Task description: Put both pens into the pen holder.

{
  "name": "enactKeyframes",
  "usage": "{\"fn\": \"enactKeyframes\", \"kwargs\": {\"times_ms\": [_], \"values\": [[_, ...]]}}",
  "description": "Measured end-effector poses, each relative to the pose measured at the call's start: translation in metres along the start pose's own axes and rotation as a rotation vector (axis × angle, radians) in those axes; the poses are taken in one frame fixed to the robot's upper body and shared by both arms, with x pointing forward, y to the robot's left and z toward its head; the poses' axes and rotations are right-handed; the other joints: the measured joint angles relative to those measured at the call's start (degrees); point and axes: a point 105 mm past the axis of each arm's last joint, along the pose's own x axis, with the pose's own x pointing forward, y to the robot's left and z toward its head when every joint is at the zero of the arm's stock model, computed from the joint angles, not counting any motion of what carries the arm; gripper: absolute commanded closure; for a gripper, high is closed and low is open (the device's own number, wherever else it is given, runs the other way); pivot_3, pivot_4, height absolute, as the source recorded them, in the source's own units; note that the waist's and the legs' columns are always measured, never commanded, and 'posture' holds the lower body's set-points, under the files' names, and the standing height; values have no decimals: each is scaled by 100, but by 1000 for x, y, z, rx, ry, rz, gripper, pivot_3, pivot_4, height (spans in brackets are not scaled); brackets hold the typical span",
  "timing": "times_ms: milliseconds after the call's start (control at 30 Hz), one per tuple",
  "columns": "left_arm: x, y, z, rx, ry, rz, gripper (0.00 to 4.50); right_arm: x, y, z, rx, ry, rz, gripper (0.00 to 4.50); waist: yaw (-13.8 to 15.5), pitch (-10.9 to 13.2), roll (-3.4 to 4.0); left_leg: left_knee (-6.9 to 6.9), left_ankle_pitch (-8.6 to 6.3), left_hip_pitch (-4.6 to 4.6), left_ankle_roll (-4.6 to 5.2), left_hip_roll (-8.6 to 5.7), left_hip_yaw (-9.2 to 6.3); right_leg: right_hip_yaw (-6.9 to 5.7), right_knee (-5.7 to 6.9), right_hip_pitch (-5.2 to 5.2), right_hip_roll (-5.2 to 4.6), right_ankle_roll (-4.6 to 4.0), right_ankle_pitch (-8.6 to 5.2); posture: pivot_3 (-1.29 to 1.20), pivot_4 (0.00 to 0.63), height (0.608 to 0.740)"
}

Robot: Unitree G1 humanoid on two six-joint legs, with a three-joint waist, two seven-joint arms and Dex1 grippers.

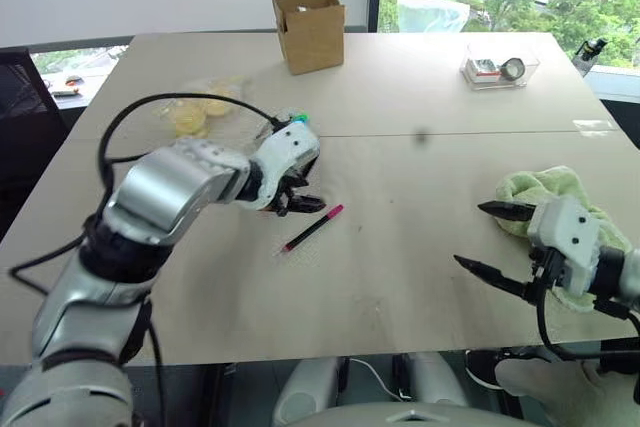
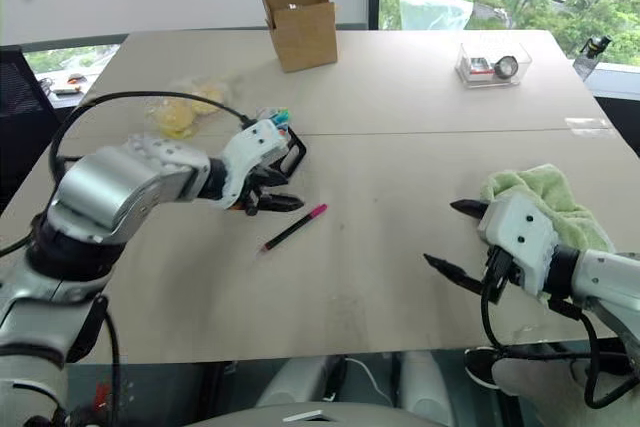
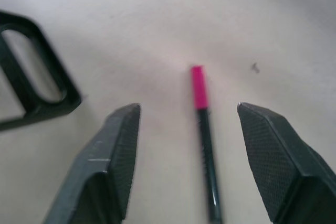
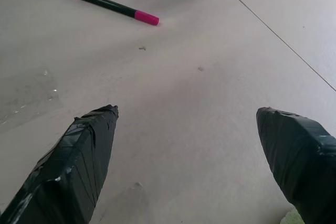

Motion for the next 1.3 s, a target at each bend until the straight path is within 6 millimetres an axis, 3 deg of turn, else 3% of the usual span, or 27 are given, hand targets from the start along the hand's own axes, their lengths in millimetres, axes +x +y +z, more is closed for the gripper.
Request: {"fn": "enactKeyframes", "kwargs": {"times_ms": [167,367,467,567,833,933,1033,1100,1200,1300], "values": [[24,-9,-12,2,136,-41,1446,1,8,10,-32,-51,15,0,-98,0,0,-2,0,-1,-1,2,-3,1,2,-2,2,0,0,0,150,740],[34,-13,-27,17,222,-54,1446,5,18,45,-89,-236,61,0,-107,1,-3,2,0,1,-1,2,-3,1,3,-1,1,0,0,0,150,740],[36,-10,-28,29,221,-35,2753,9,23,54,-99,-285,97,0,-102,0,-4,2,0,1,-1,1,-3,1,2,0,0,0,0,0,150,740],[36,-5,-29,38,219,4,4331,11,25,58,-101,-309,115,0,-102,-1,-3,1,0,1,-1,1,-2,4,2,-1,0,-1,0,0,150,740],[36,-6,-29,-21,141,-36,4424,14,24,69,-98,-365,134,0,-95,-3,0,2,0,3,0,1,-3,2,3,0,-1,-1,0,0,150,740],[29,-24,-5,-117,-3,-206,4424,15,21,68,-64,-377,115,0,-56,2,-8,10,0,-9,0,0,-10,-8,0,-2,-2,-1,0,0,150,740],[-9,-30,41,-218,-268,-387,4424,16,12,66,14,-392,63,0,-93,2,-9,6,0,-1,-1,0,-8,-6,2,-2,-2,-1,0,0,150,740],[-22,-26,55,-247,-384,-406,4424,16,9,65,37,-396,41,0,-103,0,-6,4,1,2,-1,1,-8,-6,3,-1,-1,-1,0,0,150,740],[-32,-12,83,-255,-638,-328,4424,16,4,64,70,-407,6,0,-102,1,-7,7,1,2,-2,1,-7,-4,3,0,-2,-2,1,0,150,740],[-38,7,96,-138,-809,-81,4424,16,2,65,79,-414,4,0,-106,1,-7,3,1,3,-3,1,2,5,2,-1,-3,-2,2,0,150,740]]}}
